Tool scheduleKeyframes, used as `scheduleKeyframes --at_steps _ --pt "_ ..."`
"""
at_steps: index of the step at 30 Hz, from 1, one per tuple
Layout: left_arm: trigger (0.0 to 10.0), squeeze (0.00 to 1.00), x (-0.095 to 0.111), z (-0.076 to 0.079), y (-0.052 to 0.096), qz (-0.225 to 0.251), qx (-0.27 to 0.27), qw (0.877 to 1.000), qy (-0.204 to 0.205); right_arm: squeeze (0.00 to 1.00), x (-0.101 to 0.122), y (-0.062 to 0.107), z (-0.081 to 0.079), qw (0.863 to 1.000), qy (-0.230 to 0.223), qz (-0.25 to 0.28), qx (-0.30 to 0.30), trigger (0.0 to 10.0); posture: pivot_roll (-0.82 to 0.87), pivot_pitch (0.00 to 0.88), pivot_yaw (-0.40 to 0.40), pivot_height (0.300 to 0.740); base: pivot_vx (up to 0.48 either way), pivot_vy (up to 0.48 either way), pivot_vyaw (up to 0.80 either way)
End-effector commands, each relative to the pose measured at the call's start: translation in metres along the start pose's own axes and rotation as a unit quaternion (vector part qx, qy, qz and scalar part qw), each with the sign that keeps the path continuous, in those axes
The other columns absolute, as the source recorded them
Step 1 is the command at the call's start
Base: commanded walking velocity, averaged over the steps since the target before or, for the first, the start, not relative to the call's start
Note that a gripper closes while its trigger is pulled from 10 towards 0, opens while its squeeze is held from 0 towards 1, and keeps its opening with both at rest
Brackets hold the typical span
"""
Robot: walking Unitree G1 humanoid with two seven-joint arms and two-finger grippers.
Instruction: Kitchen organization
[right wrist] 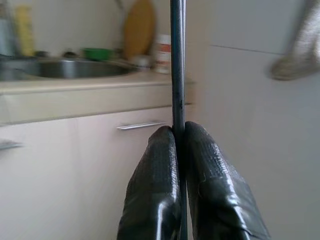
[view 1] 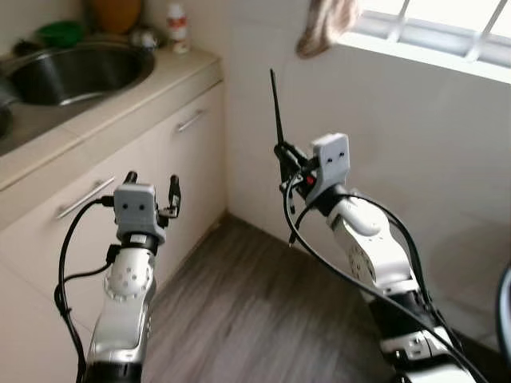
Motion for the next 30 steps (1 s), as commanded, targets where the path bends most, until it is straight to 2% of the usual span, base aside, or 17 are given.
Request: scheduleKeyframes --at_steps 1,3,8,11,19,30 --pt "10.0 0.00 0.005 0.005 -0.001 0.012 -0.011 1.000 -0.008 0.00 0.009 -0.004 0.002 0.999 0.032 0.013 -0.003 10.0 -0.01 0.000 -0.040 0.740 0.480 0.000 0.80" --pt "10.0 0.00 0.010 0.004 -0.002 0.025 -0.007 1.000 -0.016 0.00 0.015 -0.007 -0.001 0.998 0.051 0.026 0.003 10.0 -0.01 0.000 -0.038 0.740 0.480 0.000 0.80" --pt "10.0 0.00 0.029 -0.008 -0.005 0.070 0.024 0.997 -0.035 0.00 0.021 -0.011 -0.002 0.998 0.054 0.033 0.009 10.0 -0.01 0.000 -0.037 0.740 0.439 0.000 0.80" --pt "10.0 0.00 0.034 -0.012 -0.007 0.080 0.034 0.995 -0.044 0.00 0.023 -0.013 -0.002 0.997 0.058 0.038 0.013 10.0 -0.01 0.000 -0.037 0.740 0.274 0.000 0.80" --pt "10.0 0.00 0.038 -0.003 -0.006 0.093 0.020 0.995 -0.042 0.00 0.028 -0.016 -0.006 0.997 0.058 0.048 0.031 10.0 -0.01 0.000 -0.038 0.740 0.000 0.000 0.80" --pt "10.0 0.00 0.039 -0.004 -0.008 0.093 0.024 0.995 -0.033 0.00 0.034 -0.017 -0.004 0.996 0.058 0.059 0.033 10.0 -0.01 0.000 -0.035 0.740 0.000 0.000 0.80"
Point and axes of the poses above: a point about 5 cm out from each wrist's last joint towards the gripper, its own y axis pointing back from the gripper into the wrist, its own x axis along the axis of the wrist's last joint, z = x × y, the point moved 4 cm from there along -y, pointing out of the wrist towards the gripper, and after that the axes turned 4 degrees about -y, right-handed, at the moved point
